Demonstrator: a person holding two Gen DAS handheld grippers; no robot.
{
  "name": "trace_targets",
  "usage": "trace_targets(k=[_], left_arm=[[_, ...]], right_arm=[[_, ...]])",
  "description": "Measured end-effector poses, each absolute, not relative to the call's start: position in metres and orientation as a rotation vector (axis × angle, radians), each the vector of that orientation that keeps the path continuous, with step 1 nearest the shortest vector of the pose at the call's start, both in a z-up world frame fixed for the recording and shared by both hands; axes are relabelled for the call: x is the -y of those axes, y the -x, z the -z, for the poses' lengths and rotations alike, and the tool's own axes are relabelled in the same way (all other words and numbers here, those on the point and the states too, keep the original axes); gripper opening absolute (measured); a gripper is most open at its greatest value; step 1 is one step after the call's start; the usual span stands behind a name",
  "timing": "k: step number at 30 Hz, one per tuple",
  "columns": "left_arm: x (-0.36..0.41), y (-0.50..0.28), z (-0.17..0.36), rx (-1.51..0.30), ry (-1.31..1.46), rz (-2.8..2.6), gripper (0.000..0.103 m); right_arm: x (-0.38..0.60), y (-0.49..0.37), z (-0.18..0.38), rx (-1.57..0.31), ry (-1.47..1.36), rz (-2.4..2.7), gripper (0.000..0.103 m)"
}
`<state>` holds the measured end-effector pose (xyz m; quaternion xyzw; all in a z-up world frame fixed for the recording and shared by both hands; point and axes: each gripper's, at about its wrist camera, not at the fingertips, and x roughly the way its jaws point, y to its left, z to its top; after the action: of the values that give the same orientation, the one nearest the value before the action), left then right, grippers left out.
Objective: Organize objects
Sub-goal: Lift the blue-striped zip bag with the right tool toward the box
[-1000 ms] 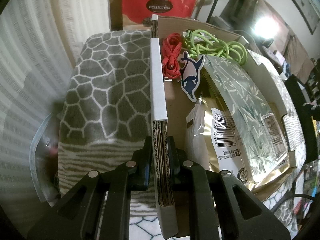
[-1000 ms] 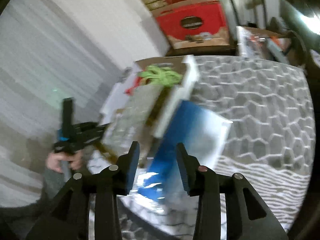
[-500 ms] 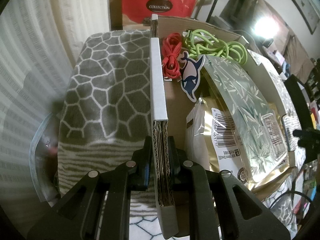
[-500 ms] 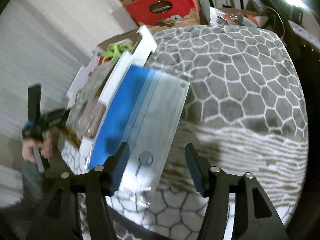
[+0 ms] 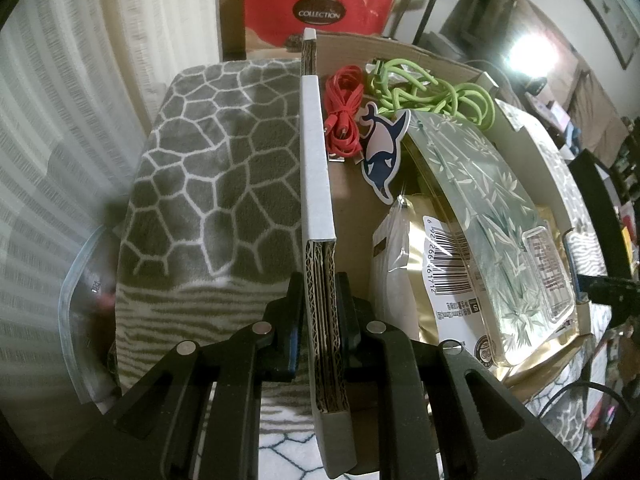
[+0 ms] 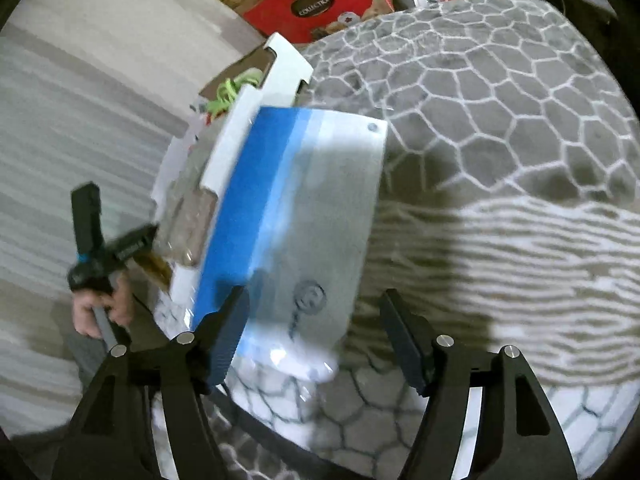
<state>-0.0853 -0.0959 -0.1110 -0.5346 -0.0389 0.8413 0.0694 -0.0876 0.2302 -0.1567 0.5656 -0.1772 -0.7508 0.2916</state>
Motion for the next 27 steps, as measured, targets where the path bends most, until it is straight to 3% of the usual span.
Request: trace_targets(k=[14, 23, 25, 27], left_arm=[[0.096, 0.085, 0.111, 0.123, 1.609, -2.531, 0.013], [0.097, 0.086, 0.111, 0.130, 1.609, -2.530, 0.013], [0.096, 0.085, 0.111, 0.130, 1.609, -2.530, 0.013], [0.097, 0.085, 0.111, 0.134, 1.609, -2.530, 0.013]], right_arm=[[-0.204, 0.120, 0.164, 0.833, -1.382, 1.754, 0.074], [-0.162, 0.129, 0.148, 0.694, -1.437, 1.794, 0.073], [-0.154, 0.128, 0.145, 0.644, -1.445, 1.818, 0.053], [-0.148, 0.125, 0.141, 0.558, -1.464, 1.867, 0.041]])
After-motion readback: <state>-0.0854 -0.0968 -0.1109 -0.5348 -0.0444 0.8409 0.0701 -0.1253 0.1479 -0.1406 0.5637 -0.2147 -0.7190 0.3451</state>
